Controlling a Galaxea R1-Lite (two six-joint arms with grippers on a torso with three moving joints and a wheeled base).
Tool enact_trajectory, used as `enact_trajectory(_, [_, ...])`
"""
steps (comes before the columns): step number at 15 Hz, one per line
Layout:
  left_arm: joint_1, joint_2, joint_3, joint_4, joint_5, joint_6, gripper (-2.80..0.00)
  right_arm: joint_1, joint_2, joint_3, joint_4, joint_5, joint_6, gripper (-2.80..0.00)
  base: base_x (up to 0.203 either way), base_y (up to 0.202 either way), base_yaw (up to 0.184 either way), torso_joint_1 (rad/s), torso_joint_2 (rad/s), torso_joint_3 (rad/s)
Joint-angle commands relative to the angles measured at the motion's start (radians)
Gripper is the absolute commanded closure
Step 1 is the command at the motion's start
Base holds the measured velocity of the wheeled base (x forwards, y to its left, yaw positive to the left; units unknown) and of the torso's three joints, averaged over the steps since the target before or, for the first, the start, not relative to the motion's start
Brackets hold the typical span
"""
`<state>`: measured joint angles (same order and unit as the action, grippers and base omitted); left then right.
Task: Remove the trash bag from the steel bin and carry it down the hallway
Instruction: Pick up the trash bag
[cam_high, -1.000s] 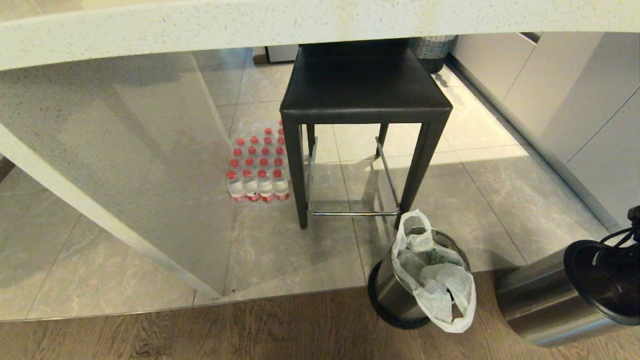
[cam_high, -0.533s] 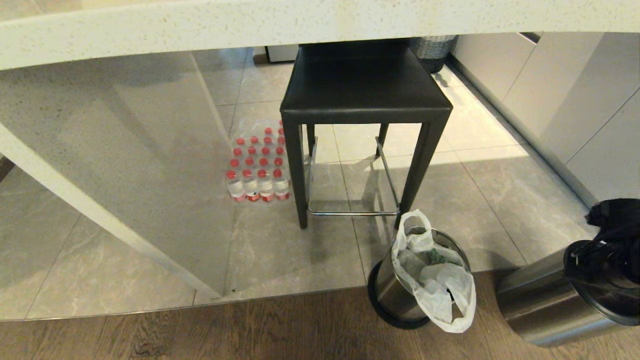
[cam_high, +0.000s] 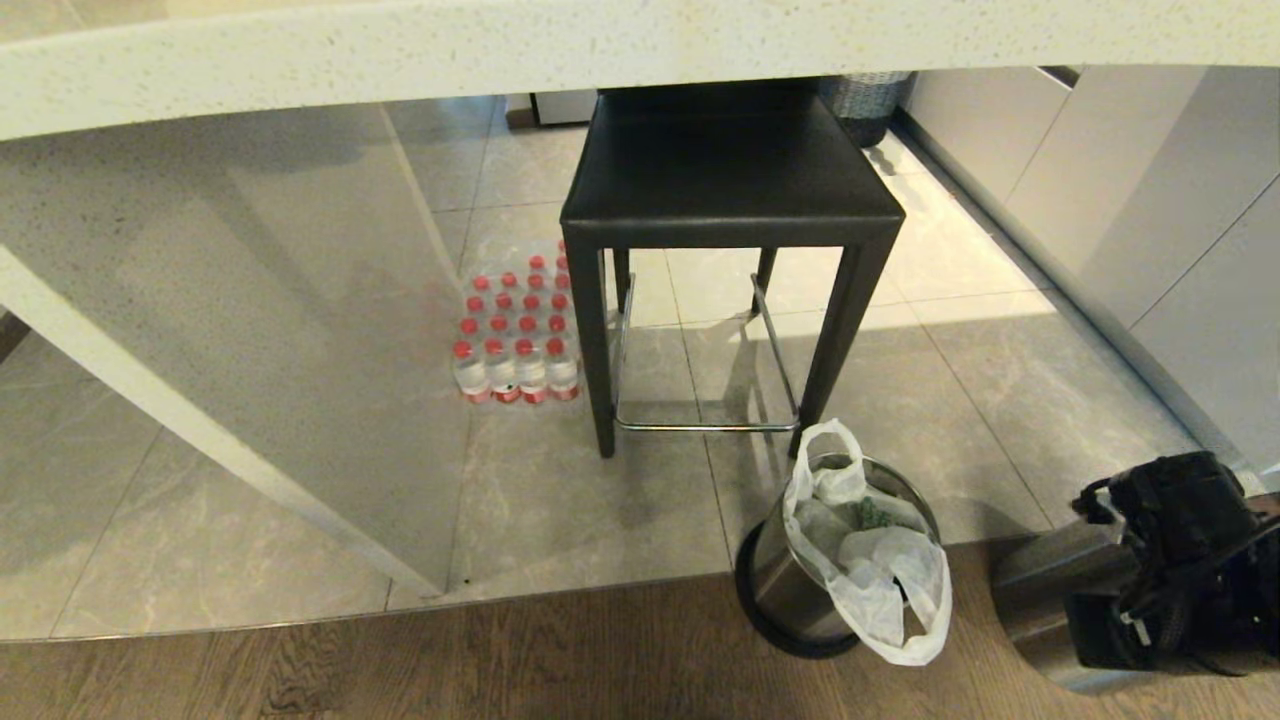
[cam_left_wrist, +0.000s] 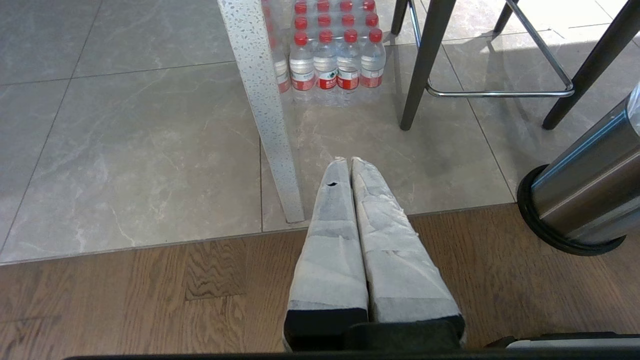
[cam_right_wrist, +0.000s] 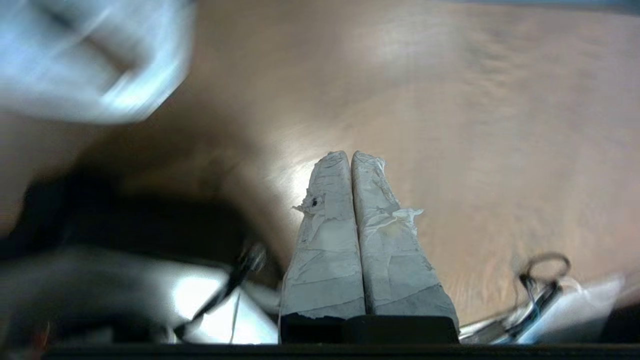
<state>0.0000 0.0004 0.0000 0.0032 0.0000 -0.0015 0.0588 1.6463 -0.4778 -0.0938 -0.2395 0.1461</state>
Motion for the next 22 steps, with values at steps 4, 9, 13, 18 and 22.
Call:
enact_trajectory(4, [0.000, 0.000, 0.000, 0.000, 0.000, 0.000, 0.00, 0.139, 0.033, 0.033, -0.014, -0.002, -0.220, -2.80, 0.000, 0.000, 0.000, 0.000, 0.00, 0.000])
enact_trajectory(9, [0.000, 0.000, 0.000, 0.000, 0.000, 0.000, 0.00, 0.290, 0.213, 0.015, -0.163, -0.171, -0.400, -2.80, 0.000, 0.000, 0.000, 0.000, 0.00, 0.000])
enact_trajectory(13, [0.000, 0.000, 0.000, 0.000, 0.000, 0.000, 0.00, 0.390, 0.318, 0.007, -0.177, -0.287, -0.441, -2.80, 0.000, 0.000, 0.000, 0.000, 0.00, 0.000])
enact_trajectory(18, [0.000, 0.000, 0.000, 0.000, 0.001, 0.000, 0.00, 0.415, 0.441, -0.030, -0.178, -0.376, -0.468, -2.80, 0.000, 0.000, 0.000, 0.000, 0.00, 0.000])
enact_trajectory(22, [0.000, 0.000, 0.000, 0.000, 0.000, 0.000, 0.00, 0.446, 0.516, -0.042, -0.260, -0.398, -0.481, -2.80, 0.000, 0.000, 0.000, 0.000, 0.00, 0.000])
